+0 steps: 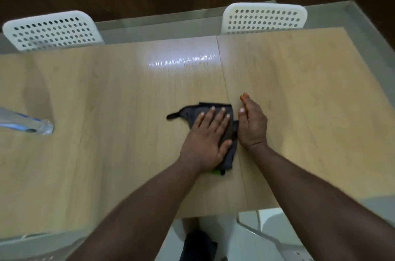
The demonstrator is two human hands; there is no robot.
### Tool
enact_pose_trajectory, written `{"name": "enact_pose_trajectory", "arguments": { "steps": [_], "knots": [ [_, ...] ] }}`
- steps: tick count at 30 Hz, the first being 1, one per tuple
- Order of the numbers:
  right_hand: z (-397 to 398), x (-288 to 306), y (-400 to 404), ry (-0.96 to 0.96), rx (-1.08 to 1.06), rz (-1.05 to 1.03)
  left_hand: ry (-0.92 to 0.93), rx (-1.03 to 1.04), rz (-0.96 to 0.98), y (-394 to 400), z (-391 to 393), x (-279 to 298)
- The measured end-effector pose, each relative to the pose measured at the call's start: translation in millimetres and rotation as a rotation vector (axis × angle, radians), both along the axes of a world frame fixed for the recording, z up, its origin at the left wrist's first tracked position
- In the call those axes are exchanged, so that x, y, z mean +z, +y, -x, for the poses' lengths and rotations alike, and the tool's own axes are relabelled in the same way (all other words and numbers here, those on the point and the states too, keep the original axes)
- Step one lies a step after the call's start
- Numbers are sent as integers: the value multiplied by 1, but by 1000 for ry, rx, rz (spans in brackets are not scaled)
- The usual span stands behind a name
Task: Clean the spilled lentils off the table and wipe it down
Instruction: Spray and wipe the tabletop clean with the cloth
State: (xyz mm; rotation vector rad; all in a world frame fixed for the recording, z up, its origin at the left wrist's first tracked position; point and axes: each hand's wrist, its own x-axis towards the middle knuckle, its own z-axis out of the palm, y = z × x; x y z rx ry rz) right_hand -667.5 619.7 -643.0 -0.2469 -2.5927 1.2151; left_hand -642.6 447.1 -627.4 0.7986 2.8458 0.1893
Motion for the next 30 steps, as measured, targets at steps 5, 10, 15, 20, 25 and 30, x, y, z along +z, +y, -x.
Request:
{"name": "enact_pose_trajectory", "arguments": {
  "steps": [5, 10, 15, 20, 25, 30],
  "knots": [
    [-81, 0, 7, -69, 125, -144, -15, -80, 0, -25, -66, 5],
    [-125, -4, 26, -139, 193, -300, 11, 149, 23, -35, -30, 1],
    [-134, -5, 26, -163, 234, -397, 58, 514, 5, -64, -59, -14],
    [-137, -3, 23, -165, 207, -403, 102, 685, 7, -75, -138, -16],
    [-137, -2, 19, -169, 188, -396, 79, 750, 37, -41, -138, -13],
    [-134, -4, 23, -154, 205, -368, 77, 524, 1, 14, -88, -8]
  ]
}}
